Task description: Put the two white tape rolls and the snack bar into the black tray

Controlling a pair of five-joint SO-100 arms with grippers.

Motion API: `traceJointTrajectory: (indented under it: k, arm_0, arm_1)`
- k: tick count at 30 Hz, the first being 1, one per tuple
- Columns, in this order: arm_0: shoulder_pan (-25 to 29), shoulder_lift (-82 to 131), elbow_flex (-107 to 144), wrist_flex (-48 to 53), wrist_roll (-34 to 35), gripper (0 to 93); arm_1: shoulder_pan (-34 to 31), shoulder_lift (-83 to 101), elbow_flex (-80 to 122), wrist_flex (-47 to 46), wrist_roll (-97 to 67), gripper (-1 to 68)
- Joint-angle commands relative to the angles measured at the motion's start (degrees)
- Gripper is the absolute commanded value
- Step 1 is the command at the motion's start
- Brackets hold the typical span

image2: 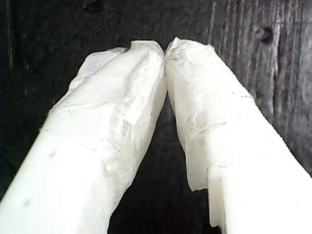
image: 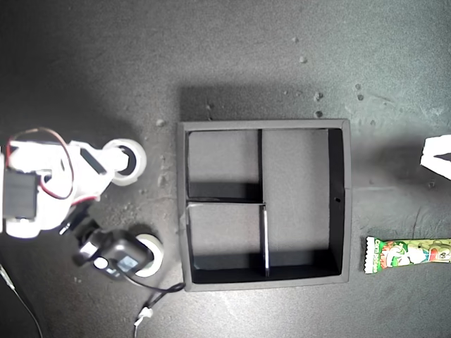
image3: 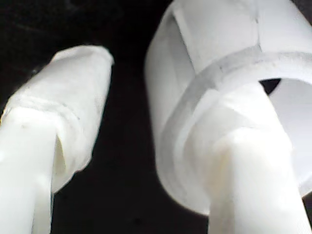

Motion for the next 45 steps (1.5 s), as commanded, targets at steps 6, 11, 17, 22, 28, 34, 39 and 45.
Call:
traceJointTrajectory:
  k: [6,11,17,22,28,34,39,45]
  arm_0:
    - [-5.1,2.8,-10.0,7.7,1.9,0.1]
    - [-6.3,-2.2,-31.3,20.2,7.6,0.1]
    - [-6.0,-19.3,-62.0,32.7,11.2,0.1]
    - [-4.9,-34.6,-86.0,43.4,12.6,0.1]
    - [-4.4,-49.1,-104.5,49.7,14.0,0.1]
    - [-4.2,-52.2,-104.9,49.7,14.0,0.1]
    - [-4.3,-55.9,-106.4,49.7,14.2,0.1]
    - [-4.1,-60.2,-110.5,49.7,13.6,0.1]
  arm_1:
    - [8.2,0.1,0.7,-2.1,-0.3,18.9]
    - [11.7,0.0,0.7,-13.8,-21.3,18.9]
    - [10.7,0.0,-0.3,-17.6,-37.9,22.8]
    - [6.9,0.0,0.7,-9.7,5.6,21.4]
    - [8.6,0.0,0.6,-8.7,22.1,27.6]
    - [10.8,0.0,0.3,-10.6,14.3,28.2]
    - [5.6,0.1,-3.0,-21.0,-28.5,29.6]
    - [-8.0,-0.3,-15.0,-15.4,-57.5,37.3]
